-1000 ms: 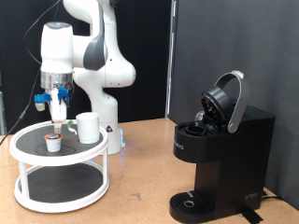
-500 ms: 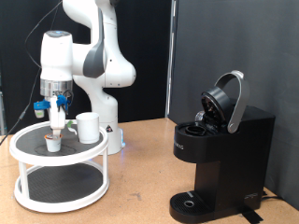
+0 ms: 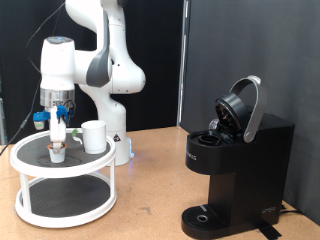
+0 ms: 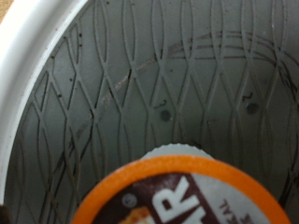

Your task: Make a cup of coffee with the keurig machine

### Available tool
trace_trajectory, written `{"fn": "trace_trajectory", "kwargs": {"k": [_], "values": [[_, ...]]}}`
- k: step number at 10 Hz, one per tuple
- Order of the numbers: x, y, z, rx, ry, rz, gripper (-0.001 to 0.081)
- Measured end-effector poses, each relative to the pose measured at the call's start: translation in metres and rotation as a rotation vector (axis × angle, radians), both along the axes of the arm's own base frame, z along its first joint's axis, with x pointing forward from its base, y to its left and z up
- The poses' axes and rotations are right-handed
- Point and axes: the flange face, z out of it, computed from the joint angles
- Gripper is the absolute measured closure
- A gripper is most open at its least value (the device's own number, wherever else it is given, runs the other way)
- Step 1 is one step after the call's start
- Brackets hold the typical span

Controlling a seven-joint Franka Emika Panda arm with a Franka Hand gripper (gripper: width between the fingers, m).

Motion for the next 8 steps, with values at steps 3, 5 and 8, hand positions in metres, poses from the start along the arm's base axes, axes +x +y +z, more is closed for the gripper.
{"fn": "trace_trajectory", "kwargs": {"k": [3,5,8], "values": [[0.0022,-0.0025,-0.0063,0.004,0.016,-0.009,0.0180],[0.0031,-0.0034,-0.0082,0.005,0.020,-0.011,0.0317],[0.0051,-0.0034,-0.0065,0.023,0.008,-0.015,0.0408]]}}
